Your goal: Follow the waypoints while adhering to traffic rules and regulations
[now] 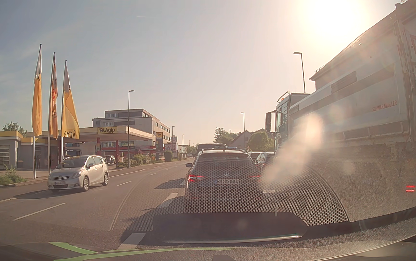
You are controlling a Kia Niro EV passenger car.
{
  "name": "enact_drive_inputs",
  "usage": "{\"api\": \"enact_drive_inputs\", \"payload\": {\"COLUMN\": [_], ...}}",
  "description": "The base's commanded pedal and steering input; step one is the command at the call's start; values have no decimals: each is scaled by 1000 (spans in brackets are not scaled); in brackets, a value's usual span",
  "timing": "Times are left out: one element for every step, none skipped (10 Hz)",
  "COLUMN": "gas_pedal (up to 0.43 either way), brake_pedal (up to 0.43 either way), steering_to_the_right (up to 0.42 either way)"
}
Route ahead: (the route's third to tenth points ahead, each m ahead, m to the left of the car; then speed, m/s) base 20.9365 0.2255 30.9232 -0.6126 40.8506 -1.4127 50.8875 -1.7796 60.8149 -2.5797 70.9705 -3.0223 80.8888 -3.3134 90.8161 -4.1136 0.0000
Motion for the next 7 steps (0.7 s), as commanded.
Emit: {"api": "enact_drive_inputs", "payload": {"gas_pedal": [0,0,0,0,0,0,0], "brake_pedal": [348,348,348,348,348,341,256], "steering_to_the_right": [0,0,0,0,0,0,0]}}
